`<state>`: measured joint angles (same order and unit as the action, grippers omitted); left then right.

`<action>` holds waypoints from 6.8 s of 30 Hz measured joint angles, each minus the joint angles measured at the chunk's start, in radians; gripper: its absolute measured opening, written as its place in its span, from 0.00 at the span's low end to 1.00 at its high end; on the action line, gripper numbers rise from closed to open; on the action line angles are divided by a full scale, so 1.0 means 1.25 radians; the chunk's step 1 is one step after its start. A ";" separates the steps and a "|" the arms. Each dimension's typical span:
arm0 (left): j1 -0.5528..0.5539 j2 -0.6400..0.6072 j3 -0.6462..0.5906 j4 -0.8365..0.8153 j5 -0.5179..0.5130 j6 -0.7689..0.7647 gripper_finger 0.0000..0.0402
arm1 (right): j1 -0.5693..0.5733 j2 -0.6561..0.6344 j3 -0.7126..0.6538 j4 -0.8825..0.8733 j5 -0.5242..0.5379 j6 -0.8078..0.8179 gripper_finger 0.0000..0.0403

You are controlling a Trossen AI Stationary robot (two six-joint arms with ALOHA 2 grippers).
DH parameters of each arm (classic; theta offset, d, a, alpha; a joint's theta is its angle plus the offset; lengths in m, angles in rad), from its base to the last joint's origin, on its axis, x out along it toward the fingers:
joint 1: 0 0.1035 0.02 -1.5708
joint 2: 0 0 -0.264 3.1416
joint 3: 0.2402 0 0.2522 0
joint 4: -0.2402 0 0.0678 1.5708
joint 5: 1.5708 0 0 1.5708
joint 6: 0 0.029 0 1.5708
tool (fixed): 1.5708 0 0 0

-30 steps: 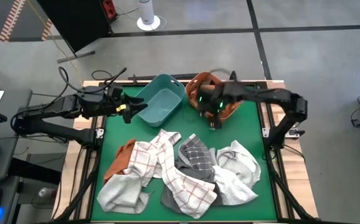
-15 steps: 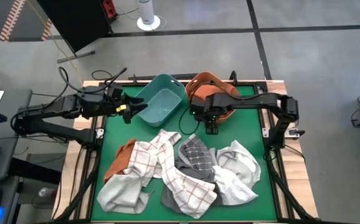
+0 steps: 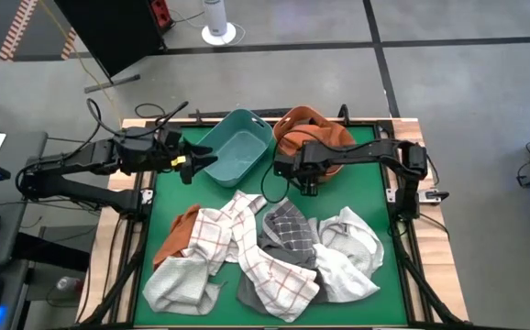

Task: Sort towels by color in basket
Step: Put the orange towel into the orange bin, then put the white patterned towel into the blue bin

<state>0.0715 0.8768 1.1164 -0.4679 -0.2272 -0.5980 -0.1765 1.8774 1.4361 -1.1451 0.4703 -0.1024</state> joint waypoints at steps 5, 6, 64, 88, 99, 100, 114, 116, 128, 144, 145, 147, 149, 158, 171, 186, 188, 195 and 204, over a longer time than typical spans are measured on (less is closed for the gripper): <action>0.000 0.000 0.000 -0.018 0.002 0.000 0.54 | -0.003 -0.030 0.002 -0.029 -0.059 -0.009 0.11; 0.000 0.000 0.000 -0.017 0.003 0.000 0.54 | -0.007 -0.036 0.002 -0.039 -0.060 -0.012 0.07; 0.000 0.000 0.000 -0.032 0.002 -0.001 0.54 | -0.323 -0.194 0.117 -0.074 -0.231 0.046 0.63; 0.000 0.000 0.000 -0.031 0.003 -0.028 0.54 | -0.451 -0.253 0.114 -0.058 -0.343 0.133 0.57; 0.000 0.000 0.000 -0.031 0.003 -0.030 0.54 | -0.359 -0.164 0.060 0.096 -0.345 0.165 0.51; -0.001 0.000 0.000 -0.032 0.003 -0.032 0.54 | -0.352 -0.159 0.059 0.096 -0.345 0.162 0.50; -0.016 0.003 0.000 -0.055 0.019 0.053 0.54 | -0.076 -0.263 0.059 0.198 -0.402 0.075 0.46; -0.030 0.019 0.000 -0.062 0.061 0.090 0.54 | -0.041 -0.262 0.059 0.178 -0.400 0.088 0.46; -0.188 0.297 -0.001 0.007 0.310 0.141 0.54 | 0.038 -0.387 0.059 -0.054 -0.188 0.319 0.46; -0.226 0.586 -0.001 0.315 0.379 0.156 0.54 | 0.095 -0.552 0.059 -0.061 -0.037 0.331 0.46; -0.228 0.601 -0.001 0.328 0.388 0.154 0.54 | 0.094 -0.558 0.059 -0.063 -0.037 0.329 0.46; -0.236 0.627 0.000 0.342 0.394 0.157 0.54 | 0.094 -0.567 0.059 -0.066 -0.037 0.313 0.46; -0.247 0.648 0.000 0.338 0.394 0.173 0.53 | 0.094 -0.575 0.059 -0.068 -0.037 0.299 0.46; -0.279 0.675 0.000 0.322 0.325 0.232 0.30 | 0.094 -0.592 0.059 -0.069 -0.037 0.285 0.46; -0.240 0.668 0.001 0.333 0.337 0.096 0.01 | 0.093 -0.598 0.059 -0.065 -0.038 0.261 0.46; -0.176 0.577 0.095 0.334 0.317 0.132 0.00 | 0.086 -0.597 0.059 -0.056 -0.039 0.231 0.46; -0.166 0.552 0.102 0.338 0.283 0.140 0.00 | 0.086 -0.600 0.059 -0.056 -0.039 0.238 0.46; -0.113 0.443 0.107 0.364 0.098 0.193 0.00 | 0.086 -0.607 0.059 -0.030 -0.039 0.263 0.46; -0.010 0.366 0.106 0.457 0.088 0.233 0.01 | 0.076 -0.608 0.059 -0.017 -0.039 0.312 0.46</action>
<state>0.0593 1.3343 1.2491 0.1028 -0.1177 -0.3073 -0.0817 1.1177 1.5097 -1.1659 0.4217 0.2872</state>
